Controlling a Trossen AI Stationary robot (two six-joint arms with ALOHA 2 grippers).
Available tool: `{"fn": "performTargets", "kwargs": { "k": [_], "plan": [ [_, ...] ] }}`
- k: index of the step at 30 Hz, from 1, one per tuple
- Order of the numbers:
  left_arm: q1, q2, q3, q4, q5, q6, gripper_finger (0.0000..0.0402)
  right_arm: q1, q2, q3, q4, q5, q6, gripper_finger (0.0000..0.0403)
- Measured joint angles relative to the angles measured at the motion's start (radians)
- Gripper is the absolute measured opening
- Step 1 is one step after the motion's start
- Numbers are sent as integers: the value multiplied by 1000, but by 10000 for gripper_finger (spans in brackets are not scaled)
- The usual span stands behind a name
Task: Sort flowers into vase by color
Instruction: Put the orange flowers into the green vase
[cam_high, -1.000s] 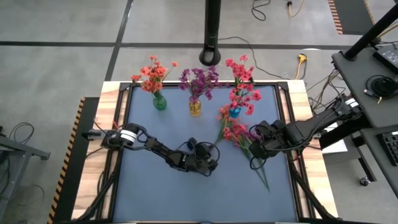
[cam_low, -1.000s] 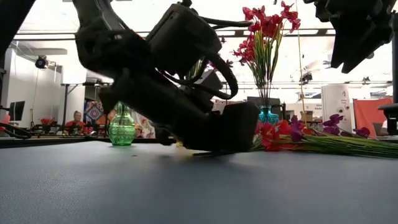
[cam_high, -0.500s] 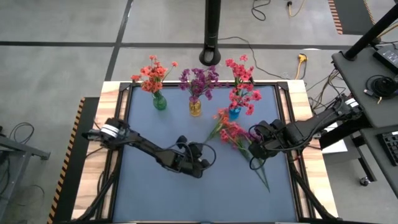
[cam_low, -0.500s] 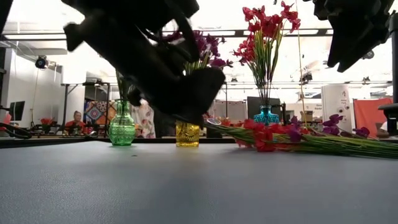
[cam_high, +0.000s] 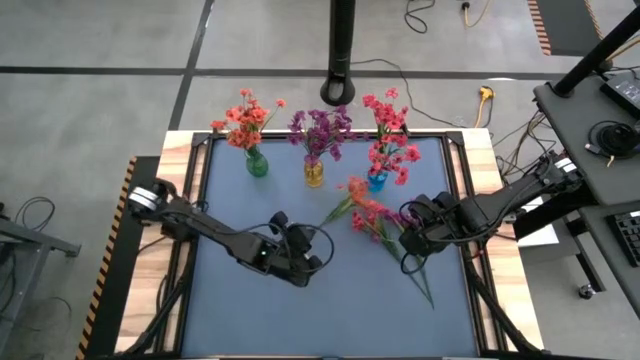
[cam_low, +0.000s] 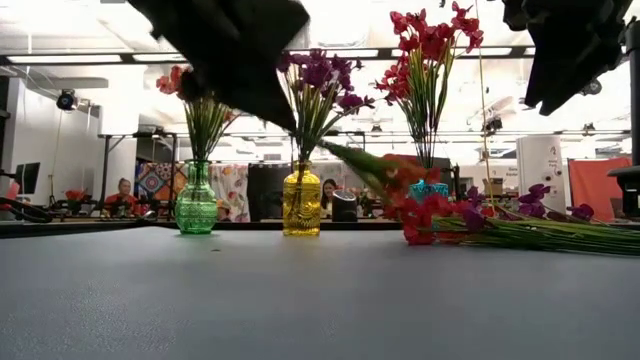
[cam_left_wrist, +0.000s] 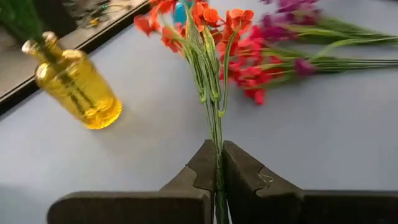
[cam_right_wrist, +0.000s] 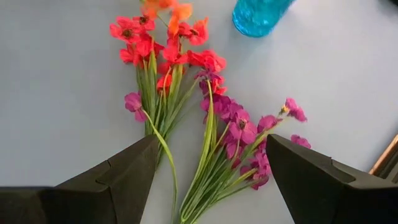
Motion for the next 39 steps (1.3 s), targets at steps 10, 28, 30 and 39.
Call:
{"fn": "performTargets", "kwargs": {
  "k": [10, 28, 30, 39],
  "plan": [
    [-107, -150, -13, -92, -60, 39, 0, 126, 0, -8, 86, 127, -41, 292],
    [-137, -424, -26, -86, -80, 122, 0, 193, 0, -61, 211, 161, -49, 292],
    [-139, -443, -13, -83, -79, 141, 0, 193, 0, -60, 211, 159, -50, 292],
    [-163, -458, 50, -60, -26, 286, 0, 193, 0, -63, 233, 155, -89, 292]
  ]
}}
